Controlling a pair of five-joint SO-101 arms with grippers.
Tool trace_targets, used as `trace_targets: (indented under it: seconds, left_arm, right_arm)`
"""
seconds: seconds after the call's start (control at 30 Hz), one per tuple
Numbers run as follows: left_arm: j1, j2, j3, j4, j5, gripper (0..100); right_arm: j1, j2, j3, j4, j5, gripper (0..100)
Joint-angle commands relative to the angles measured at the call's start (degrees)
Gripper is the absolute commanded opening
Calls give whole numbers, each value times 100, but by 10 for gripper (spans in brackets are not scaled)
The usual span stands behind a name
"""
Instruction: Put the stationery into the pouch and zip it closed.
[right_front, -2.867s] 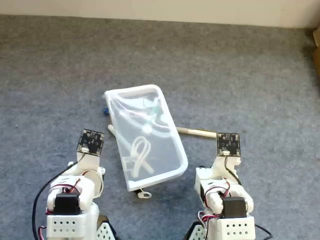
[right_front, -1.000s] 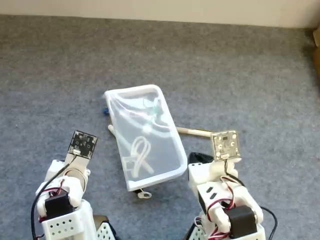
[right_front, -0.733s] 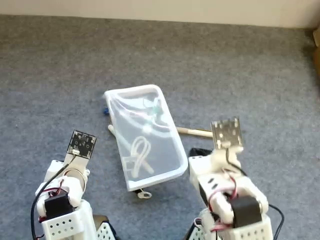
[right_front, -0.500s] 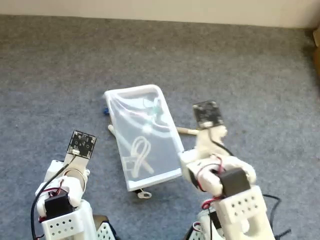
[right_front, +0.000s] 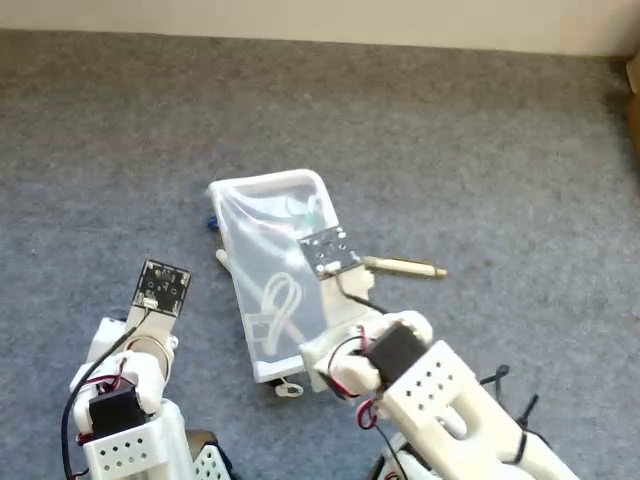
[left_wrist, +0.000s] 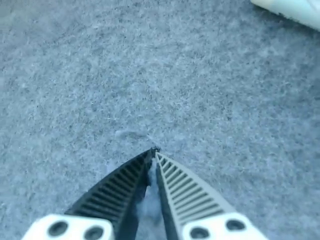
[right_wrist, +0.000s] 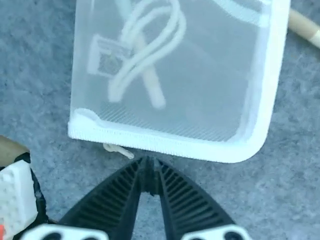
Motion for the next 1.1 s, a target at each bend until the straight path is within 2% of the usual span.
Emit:
trace_targets:
  seconds: [0.0, 0.2, 0.33, 0.7, 0.97, 1.07]
  left_arm:
    - [-110, -40, -22, -176, 70, 7]
    - [-593, -40, -13, -422, 88, 6]
    - [-602, -40, -13, -431, 88, 6]
    - [-602, -40, -13, -431, 88, 6]
    - [-593, -40, -4, -431, 88, 6]
    - [-593, -40, -4, -431, 88, 6]
  right_arm:
    - [-470, 347, -444, -180, -149, 4]
    - [-963, 725, -435, -277, -149, 4]
    - [-989, 963, -400, -980, -149, 4]
    - [-295, 1569, -382, -2475, -114, 4]
    - [-31, 1516, -435, -2563, -105, 4]
    - [-48, 1411, -444, -2264, -105, 4]
